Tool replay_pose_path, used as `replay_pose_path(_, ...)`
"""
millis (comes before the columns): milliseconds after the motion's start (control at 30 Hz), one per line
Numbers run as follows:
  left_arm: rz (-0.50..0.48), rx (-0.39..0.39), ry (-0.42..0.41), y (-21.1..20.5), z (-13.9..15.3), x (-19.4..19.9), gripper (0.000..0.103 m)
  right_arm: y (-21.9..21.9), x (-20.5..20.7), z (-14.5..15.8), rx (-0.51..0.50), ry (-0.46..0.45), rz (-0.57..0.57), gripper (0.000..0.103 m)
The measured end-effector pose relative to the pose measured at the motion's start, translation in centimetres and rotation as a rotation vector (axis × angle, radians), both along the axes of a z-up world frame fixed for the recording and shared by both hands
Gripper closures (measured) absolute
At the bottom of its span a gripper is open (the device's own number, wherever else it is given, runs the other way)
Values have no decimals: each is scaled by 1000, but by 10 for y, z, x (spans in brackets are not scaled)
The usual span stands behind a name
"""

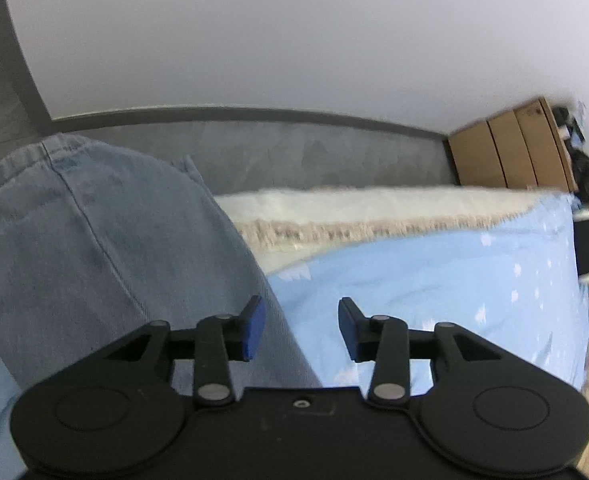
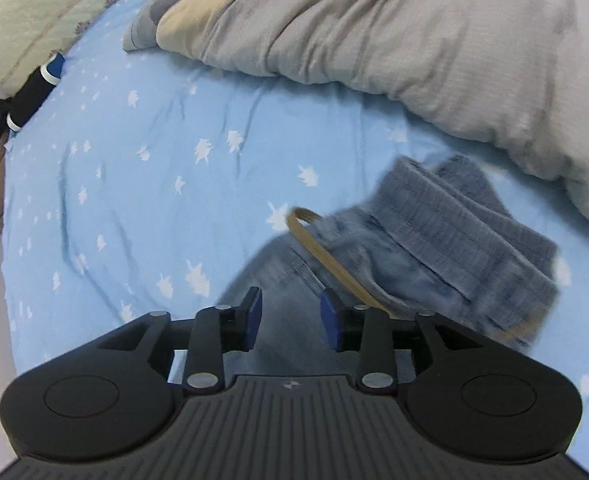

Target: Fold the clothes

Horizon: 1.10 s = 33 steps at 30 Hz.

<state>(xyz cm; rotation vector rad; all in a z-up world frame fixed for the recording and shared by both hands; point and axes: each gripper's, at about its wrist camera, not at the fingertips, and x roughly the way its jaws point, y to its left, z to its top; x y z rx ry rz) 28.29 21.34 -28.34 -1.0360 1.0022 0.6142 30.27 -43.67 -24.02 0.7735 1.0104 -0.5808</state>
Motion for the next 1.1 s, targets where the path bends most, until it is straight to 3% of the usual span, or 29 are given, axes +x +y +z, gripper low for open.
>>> replay_pose_path(233, -174, -12, 52, -31, 0, -6, 65, 30, -102, 12, 27, -2, -42, 67)
replay_pose_path(333, -304, 31, 88, -51, 0, -4, 65, 42, -138, 12, 33, 0, -57, 67)
replay_pose_path(467, -443, 23, 74, -80, -2, -6, 65, 59, -178, 16, 16, 10, -50, 67)
replay_pose_path(600, -517, 26, 53, -106, 3, -13, 64, 74, -213, 18, 8, 1, -3, 67)
replay_pose_path(800, -579, 58, 40, -146, 21, -39, 60, 65, -243, 11, 33, -77, -6, 61)
replay_pose_path(967, -567, 115, 60, -176, 47, -72, 57, 33, -250, -3, 76, -142, 8, 57)
replay_pose_path(1033, -541, 142, 58, -187, 60, -85, 48, 15, -249, -10, 90, -173, 9, 52)
replay_pose_path(1100, -508, 191, 69, -197, 71, -94, 45, -3, -247, -18, 103, -209, 9, 43)
